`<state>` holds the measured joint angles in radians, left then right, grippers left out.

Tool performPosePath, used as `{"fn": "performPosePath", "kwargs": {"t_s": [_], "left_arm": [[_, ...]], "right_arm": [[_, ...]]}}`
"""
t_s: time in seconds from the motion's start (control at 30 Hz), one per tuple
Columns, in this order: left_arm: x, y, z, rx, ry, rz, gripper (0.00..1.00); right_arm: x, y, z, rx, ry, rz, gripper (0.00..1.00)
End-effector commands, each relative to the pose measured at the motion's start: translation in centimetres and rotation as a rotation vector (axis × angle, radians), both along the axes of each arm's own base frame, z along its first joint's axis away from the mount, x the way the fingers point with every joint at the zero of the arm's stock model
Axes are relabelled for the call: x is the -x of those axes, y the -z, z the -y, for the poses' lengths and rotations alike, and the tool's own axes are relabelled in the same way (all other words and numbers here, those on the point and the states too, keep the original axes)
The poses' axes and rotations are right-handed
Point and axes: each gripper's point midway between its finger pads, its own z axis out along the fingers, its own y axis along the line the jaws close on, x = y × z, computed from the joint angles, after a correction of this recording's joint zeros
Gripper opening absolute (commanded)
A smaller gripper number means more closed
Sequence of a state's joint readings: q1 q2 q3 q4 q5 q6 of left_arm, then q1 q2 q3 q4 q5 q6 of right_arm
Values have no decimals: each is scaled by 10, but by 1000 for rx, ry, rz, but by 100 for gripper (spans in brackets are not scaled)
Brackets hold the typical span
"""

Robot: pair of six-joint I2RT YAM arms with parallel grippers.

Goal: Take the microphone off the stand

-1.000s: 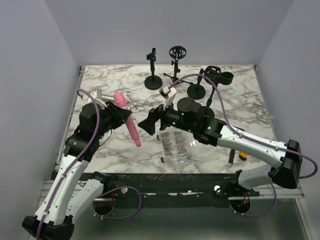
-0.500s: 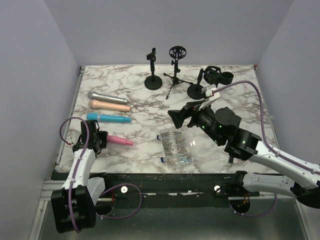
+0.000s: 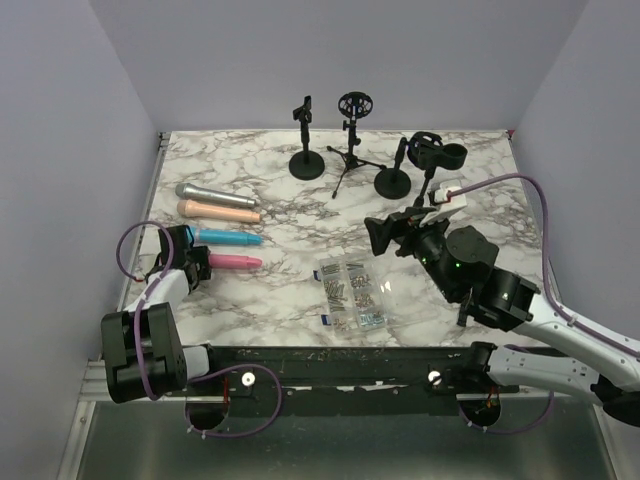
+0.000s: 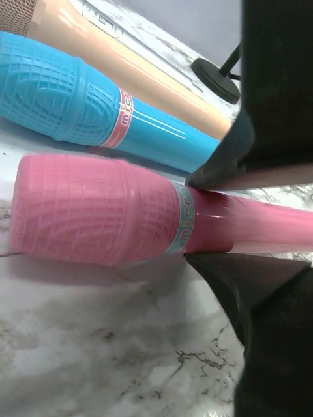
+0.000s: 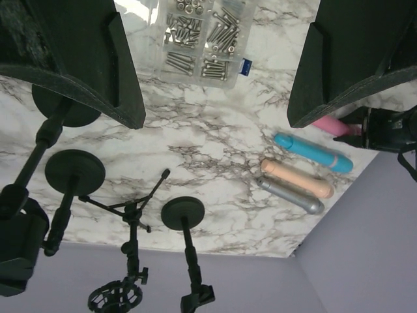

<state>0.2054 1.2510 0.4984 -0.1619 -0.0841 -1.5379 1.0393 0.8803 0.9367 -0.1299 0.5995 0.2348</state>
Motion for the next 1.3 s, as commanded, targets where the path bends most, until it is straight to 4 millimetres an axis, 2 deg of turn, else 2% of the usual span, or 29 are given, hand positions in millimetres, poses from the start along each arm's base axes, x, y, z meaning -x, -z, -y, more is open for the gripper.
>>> {"fn": "performPosePath", "kwargs": {"t_s": [0.0,0.03,0.17,0.33,0.5,0.63,0.8,0.9,1.03,1.1,1.2,1.23,1.27], "left_arm": [[-15,-7,4,59,1,79,50],[-16,-8,5,63,9,84,57],[-21,-13,12,87,43,118,72],[-21,-18,17,106,66,121,88],[-20,-34,28,135,116,173,90],[-17,-50,36,148,156,225,91],[-12,-77,54,161,256,316,91],[-16,-107,67,119,347,399,90],[-27,-164,103,57,517,524,90],[-34,-202,126,24,626,598,90],[-40,-253,172,-30,831,707,90],[-41,-276,187,-70,905,760,90],[-44,-287,200,-129,991,788,90]], "right_arm": [[-6,-5,30,-5,149,6,100],[-7,-7,34,-4,173,2,100],[-14,-20,50,-2,289,-1,100],[-24,-44,61,44,386,3,100],[-52,-67,70,82,423,-19,100],[-87,-65,76,93,402,-108,95],[-113,-69,68,134,393,-134,91],[-132,-68,73,144,400,-165,82],[-154,-58,81,134,404,-206,71],[-163,-47,88,144,425,-242,65],[-166,-35,95,160,449,-269,55],[-166,-32,99,170,465,-273,54],[-165,-27,104,180,485,-278,53]]}}
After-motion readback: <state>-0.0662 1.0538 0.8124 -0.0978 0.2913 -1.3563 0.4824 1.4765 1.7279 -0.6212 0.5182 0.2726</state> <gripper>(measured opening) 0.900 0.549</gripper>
